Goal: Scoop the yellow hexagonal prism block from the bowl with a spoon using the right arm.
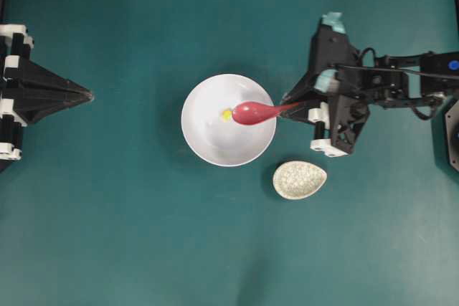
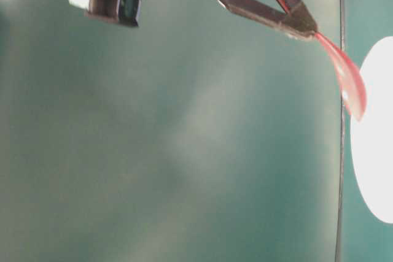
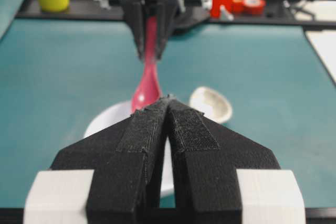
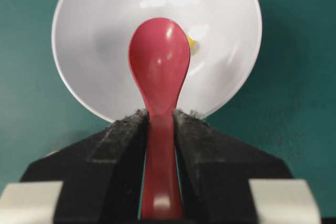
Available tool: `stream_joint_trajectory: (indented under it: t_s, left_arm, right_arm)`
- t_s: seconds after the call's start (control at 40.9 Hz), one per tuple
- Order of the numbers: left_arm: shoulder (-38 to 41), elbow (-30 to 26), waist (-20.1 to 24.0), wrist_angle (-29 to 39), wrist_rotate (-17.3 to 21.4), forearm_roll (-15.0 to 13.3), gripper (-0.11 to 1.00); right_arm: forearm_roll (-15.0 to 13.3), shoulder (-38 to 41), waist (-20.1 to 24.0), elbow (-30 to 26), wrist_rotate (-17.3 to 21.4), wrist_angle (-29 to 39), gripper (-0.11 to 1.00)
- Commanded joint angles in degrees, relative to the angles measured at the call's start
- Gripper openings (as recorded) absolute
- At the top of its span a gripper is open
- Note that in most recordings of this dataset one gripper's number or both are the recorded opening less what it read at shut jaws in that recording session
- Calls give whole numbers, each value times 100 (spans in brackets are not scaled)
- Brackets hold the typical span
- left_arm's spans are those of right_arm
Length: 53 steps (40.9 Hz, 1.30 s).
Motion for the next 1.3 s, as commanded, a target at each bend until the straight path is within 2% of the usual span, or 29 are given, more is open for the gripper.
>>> stream_joint_trajectory:
  t_s: [0.0, 0.342, 0.562, 0.954, 1.271]
  left_arm:
    - [44, -97, 0, -18, 0, 18, -1]
    - [44, -88, 0, -18, 0, 18, -1]
    - [44, -97, 0, -9, 0, 18, -1]
    - [44, -97, 0, -26, 0, 18, -1]
    - [44, -97, 0, -44, -9, 18, -1]
  right_arm:
    - [26, 79, -35, -352, 18, 308, 24]
    - [141, 650, -53, -1081, 35, 1450, 24]
    - [176, 853, -79, -1345, 123, 1916, 24]
    - [220, 949, -123, -1406, 457, 2101, 24]
    - [325, 1274, -123, -1415, 475, 2048, 24]
